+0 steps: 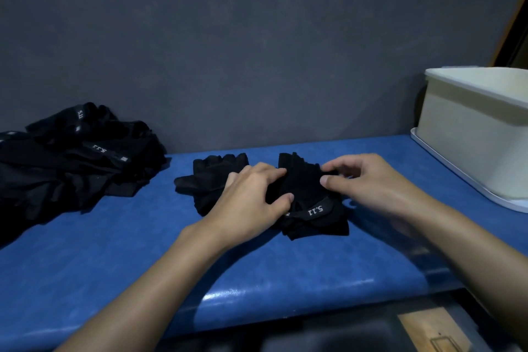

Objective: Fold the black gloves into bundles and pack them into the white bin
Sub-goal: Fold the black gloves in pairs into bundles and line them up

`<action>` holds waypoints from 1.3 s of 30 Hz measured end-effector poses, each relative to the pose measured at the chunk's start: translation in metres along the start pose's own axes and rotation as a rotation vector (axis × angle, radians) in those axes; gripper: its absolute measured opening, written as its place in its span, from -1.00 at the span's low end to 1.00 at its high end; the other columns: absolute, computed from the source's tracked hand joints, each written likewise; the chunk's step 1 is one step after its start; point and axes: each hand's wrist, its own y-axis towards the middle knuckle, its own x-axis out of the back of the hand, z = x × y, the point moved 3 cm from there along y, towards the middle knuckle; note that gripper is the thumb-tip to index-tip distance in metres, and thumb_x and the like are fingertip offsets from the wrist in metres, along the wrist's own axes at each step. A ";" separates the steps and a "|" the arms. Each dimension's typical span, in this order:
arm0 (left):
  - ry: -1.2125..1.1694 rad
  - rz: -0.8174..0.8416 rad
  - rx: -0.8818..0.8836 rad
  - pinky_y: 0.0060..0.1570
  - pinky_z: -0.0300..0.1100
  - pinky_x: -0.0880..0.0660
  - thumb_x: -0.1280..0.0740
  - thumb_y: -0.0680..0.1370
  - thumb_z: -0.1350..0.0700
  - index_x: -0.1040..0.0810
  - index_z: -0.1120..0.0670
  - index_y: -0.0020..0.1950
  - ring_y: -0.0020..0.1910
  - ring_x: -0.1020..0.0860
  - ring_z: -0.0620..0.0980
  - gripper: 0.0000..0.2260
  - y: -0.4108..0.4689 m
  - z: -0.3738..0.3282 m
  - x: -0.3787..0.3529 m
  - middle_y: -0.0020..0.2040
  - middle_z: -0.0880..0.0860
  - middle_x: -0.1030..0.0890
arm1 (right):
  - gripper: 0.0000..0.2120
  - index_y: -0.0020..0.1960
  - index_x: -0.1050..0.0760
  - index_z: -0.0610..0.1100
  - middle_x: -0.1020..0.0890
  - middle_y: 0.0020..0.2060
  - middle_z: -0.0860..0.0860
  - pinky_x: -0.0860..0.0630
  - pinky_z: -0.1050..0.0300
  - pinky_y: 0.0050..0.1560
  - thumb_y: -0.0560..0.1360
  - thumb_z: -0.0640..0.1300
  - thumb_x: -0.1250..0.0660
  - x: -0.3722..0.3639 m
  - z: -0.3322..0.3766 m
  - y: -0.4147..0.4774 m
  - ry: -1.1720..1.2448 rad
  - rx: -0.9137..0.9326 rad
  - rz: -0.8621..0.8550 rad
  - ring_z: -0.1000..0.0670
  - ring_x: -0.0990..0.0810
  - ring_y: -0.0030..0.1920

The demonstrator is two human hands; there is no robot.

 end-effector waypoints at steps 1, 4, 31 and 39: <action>0.012 0.004 -0.003 0.40 -0.16 -0.14 -0.29 0.60 -0.13 -0.39 0.00 0.50 0.35 -0.33 -0.15 -0.51 0.000 0.000 -0.001 0.34 -0.15 -0.48 | -0.83 0.06 -0.61 -0.07 -0.65 -0.14 -0.03 -0.43 0.28 -0.24 0.47 -0.13 -0.45 0.001 -0.002 -0.001 -0.003 -0.017 -0.008 0.07 -0.56 -0.27; 0.084 0.029 -0.004 0.39 -0.14 -0.16 -0.24 0.60 -0.19 -0.38 -0.03 0.50 0.32 -0.36 -0.11 -0.50 0.000 0.002 -0.004 0.33 -0.13 -0.50 | -0.75 0.13 -0.58 -0.10 -0.66 -0.11 0.02 -0.45 0.30 -0.18 0.46 -0.12 -0.45 0.000 -0.007 -0.002 -0.080 -0.067 -0.004 0.11 -0.60 -0.18; 0.107 0.060 -0.075 0.40 -0.09 -0.07 -0.07 0.65 -0.21 -0.37 -0.11 0.50 0.32 -0.34 -0.19 -0.55 -0.003 0.005 -0.008 0.36 -0.21 -0.43 | -0.88 0.01 -0.64 -0.04 -0.67 -0.08 0.05 -0.45 0.32 -0.08 0.52 -0.05 -0.37 0.001 -0.020 -0.002 -0.109 -0.031 0.013 0.08 -0.61 -0.02; -0.048 0.021 -0.256 0.34 -0.06 -0.34 -0.25 0.53 -0.25 -0.56 -0.13 0.27 0.25 -0.44 -0.23 -0.61 -0.011 0.004 0.013 0.17 -0.27 -0.50 | -0.70 0.02 -0.60 0.14 -0.57 0.05 0.17 -0.31 0.45 0.13 0.34 -0.05 -0.56 0.015 -0.007 -0.021 -0.346 0.379 0.253 0.22 -0.48 0.14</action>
